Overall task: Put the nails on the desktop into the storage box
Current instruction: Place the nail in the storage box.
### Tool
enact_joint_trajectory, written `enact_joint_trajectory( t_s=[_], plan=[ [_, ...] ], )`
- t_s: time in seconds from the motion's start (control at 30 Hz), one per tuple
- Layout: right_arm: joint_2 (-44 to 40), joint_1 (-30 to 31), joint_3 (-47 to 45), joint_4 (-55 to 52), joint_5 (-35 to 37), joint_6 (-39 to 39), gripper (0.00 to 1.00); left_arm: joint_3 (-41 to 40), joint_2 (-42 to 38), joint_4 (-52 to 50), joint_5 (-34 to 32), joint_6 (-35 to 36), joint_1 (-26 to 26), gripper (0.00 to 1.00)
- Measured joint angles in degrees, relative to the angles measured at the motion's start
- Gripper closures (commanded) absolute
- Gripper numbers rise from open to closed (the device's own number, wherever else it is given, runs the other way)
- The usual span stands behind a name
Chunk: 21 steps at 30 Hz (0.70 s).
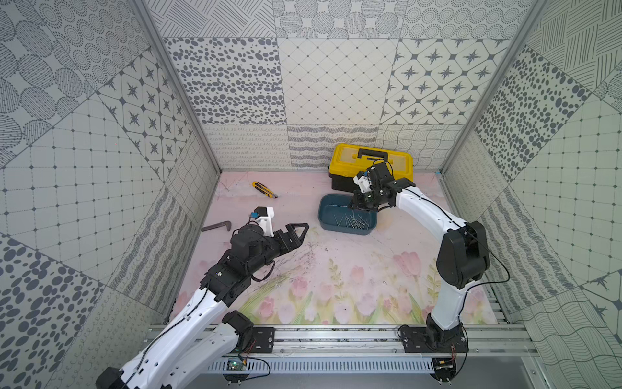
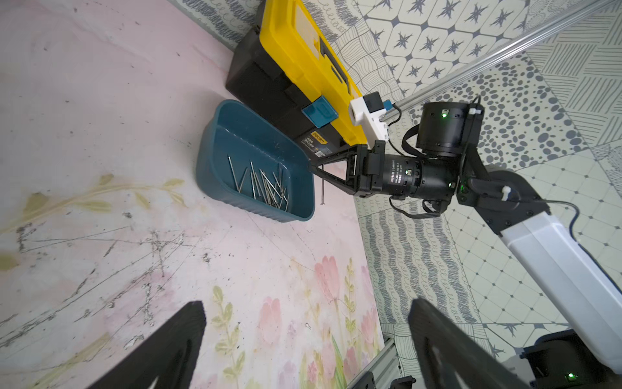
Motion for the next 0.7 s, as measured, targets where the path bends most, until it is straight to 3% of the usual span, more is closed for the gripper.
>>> enact_joint_trajectory(
  t_s=[0.3,0.7],
  plan=[
    [5.4,-0.5,3.2,-1.4,7.5,-4.4,1.0,-0.1,-0.4,-10.1,-1.7,0.4,0.3,0.0],
    [9.8,-2.0,3.8,-2.3,14.1,-7.2,0.97,0.6,-0.9,-16.4,-1.2,1.6,0.5,0.0]
  ],
)
